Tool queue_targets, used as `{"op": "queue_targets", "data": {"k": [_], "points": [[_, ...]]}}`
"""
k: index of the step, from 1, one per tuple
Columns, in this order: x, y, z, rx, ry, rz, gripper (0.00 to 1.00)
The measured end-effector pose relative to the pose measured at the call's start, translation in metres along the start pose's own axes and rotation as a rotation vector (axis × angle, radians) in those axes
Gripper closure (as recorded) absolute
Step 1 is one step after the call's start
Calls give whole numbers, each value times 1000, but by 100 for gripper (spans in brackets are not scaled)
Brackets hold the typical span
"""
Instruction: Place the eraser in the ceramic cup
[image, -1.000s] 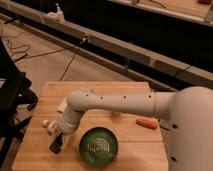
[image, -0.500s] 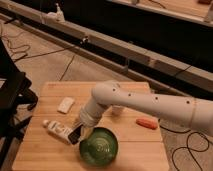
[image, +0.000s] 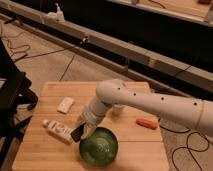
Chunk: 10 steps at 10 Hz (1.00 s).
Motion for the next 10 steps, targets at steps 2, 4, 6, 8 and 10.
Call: {"op": "queue_targets", "data": {"k": [2,4,6,8,10], "points": [[0,-1,0,1,1,0,100],[14,-10,-13,32,15,27,100],[56,-34,-58,113,47,111,100],[92,-46,-92,160,69,177,100],[116,-53,-111,188,76,227,100]]}}
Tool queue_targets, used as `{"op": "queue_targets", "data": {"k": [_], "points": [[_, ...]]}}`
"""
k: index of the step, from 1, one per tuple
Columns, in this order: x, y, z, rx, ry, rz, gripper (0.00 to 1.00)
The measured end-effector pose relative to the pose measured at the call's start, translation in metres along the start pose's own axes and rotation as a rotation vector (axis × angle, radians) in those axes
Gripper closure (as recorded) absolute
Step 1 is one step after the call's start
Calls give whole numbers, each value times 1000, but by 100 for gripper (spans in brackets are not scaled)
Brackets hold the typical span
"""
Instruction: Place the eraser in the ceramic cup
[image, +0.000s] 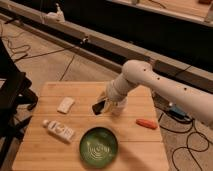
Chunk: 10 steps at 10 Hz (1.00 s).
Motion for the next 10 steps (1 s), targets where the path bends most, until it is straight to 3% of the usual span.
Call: {"op": "queue_targets", "data": {"k": [3,7,8,10], "points": [[31,-26,-21,54,-1,73,100],[57,-42,-19,95,-35,137,100],[65,-46,-17,105,-48,146,98],[79,-51,-15,127,-75,157,80]]}}
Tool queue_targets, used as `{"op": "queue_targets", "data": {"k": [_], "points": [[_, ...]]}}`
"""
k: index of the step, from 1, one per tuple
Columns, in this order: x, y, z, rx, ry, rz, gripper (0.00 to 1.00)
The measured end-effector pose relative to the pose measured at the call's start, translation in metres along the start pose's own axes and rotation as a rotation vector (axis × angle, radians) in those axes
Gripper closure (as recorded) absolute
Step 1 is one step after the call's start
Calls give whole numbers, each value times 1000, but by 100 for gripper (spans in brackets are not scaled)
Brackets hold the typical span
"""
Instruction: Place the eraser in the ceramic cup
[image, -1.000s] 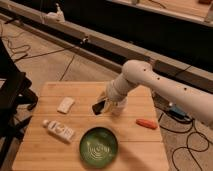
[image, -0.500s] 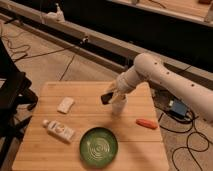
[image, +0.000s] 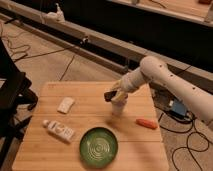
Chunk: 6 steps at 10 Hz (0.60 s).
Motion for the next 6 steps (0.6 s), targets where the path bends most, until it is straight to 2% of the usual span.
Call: {"op": "queue_targets", "data": {"k": [3,4,6], "points": [[20,-4,6,28,-48,29,49],[25,-2,10,28,-58,38,43],[35,5,21,19,-82,56,39]]}}
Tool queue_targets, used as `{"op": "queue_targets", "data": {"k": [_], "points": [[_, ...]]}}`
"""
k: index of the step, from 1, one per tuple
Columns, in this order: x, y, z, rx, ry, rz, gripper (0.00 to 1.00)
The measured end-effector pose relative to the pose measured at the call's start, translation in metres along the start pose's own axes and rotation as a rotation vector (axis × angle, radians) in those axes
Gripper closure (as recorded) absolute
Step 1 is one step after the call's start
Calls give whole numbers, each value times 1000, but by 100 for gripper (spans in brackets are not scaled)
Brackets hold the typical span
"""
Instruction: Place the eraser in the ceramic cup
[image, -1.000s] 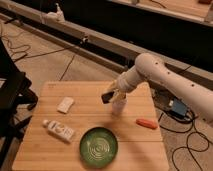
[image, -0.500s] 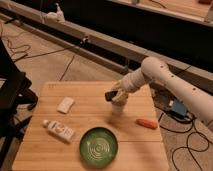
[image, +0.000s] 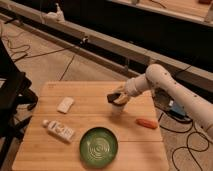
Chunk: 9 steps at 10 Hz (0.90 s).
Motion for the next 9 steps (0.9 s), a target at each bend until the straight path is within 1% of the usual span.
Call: {"op": "queue_targets", "data": {"k": [2,3,7,9], "points": [[5,4,6,-4,-15,2,39],[6,4,6,-2,-15,-2,39],[-1,5,-7,17,-19,-42,39],[-5,5,-10,23,-27,-51,39]]}}
